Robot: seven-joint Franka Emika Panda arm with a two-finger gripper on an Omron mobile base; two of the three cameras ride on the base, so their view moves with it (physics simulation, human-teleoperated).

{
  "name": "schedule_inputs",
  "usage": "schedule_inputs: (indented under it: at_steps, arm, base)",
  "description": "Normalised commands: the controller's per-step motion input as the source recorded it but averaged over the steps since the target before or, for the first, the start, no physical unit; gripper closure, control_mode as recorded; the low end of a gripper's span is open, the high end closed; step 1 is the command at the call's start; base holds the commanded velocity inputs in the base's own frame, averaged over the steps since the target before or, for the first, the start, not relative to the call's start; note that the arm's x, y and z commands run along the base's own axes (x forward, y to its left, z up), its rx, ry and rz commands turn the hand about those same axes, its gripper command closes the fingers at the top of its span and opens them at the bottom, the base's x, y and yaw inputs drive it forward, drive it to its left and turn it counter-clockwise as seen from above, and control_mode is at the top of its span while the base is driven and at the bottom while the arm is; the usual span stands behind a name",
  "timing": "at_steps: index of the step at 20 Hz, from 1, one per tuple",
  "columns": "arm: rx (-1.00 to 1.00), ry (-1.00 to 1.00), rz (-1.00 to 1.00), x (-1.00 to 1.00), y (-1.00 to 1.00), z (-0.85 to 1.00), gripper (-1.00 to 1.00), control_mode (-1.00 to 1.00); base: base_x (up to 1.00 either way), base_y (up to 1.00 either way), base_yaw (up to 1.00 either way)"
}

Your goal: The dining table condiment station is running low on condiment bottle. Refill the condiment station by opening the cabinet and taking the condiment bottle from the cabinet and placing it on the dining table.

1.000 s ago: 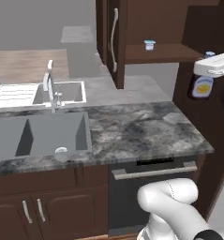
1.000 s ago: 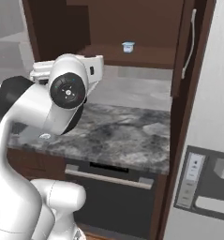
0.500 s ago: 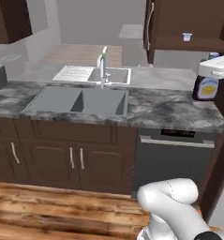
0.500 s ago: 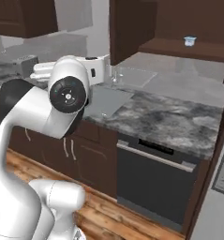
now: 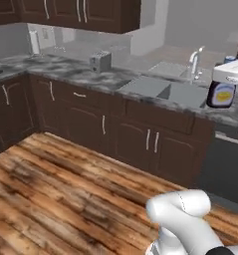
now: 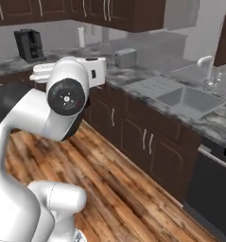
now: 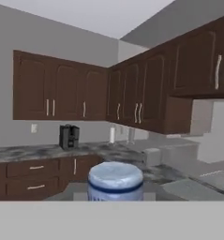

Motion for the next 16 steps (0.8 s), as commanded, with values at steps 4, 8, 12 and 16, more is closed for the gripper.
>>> schedule_inputs:
  at_steps: [4,8,12,16]
  arm:
    - [0.0,0.0,0.0,0.0,0.0,0.0,1.0,1.0]
    - [0.0,0.0,0.0,0.0,0.0,0.0,1.0,1.0]
    - [0.0,0.0,0.0,0.0,0.0,0.0,1.0,1.0]
    - [0.0,0.0,0.0,0.0,0.0,0.0,1.0,1.0]
  base:
    - [-0.4,0.13,0.88]
    - [-0.32,0.0,0.93]
    - [-0.24,0.0,0.95]
    - [-0.21,0.0,0.96]
